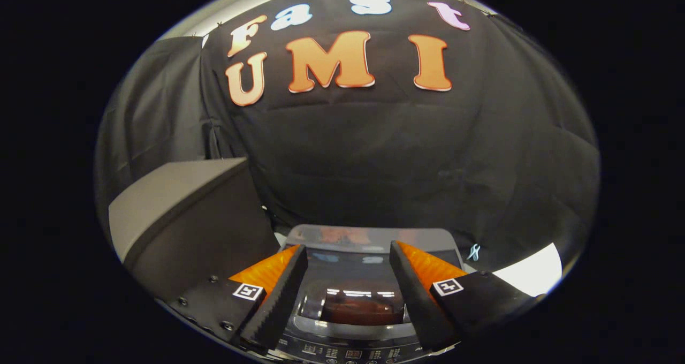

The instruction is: Put the clothes into the washing machine and then close the washing machine lid.

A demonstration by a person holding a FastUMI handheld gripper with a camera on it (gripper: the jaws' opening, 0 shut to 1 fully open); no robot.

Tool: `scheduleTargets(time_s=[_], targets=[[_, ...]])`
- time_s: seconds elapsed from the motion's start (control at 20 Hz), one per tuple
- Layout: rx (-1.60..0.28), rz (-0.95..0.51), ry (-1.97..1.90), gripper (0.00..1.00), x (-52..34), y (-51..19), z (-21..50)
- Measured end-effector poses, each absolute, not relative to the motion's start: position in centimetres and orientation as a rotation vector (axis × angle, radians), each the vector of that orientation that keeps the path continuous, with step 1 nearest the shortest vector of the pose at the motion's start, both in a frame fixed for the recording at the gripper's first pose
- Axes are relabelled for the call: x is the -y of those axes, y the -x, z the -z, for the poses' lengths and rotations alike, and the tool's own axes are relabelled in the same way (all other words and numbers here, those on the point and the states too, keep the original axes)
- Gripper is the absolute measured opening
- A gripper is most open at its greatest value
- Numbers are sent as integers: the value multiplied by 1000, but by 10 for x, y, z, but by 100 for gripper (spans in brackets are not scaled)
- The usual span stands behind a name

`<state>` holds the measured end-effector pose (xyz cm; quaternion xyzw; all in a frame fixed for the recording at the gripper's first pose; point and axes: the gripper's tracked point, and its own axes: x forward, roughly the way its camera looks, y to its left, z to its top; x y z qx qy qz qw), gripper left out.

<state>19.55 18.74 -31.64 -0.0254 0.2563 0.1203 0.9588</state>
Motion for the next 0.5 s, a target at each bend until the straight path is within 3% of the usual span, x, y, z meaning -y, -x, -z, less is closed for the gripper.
scheduleTargets(time_s=[0.5], targets=[[-254, -173, 41, 99, -199, -158, 155]])
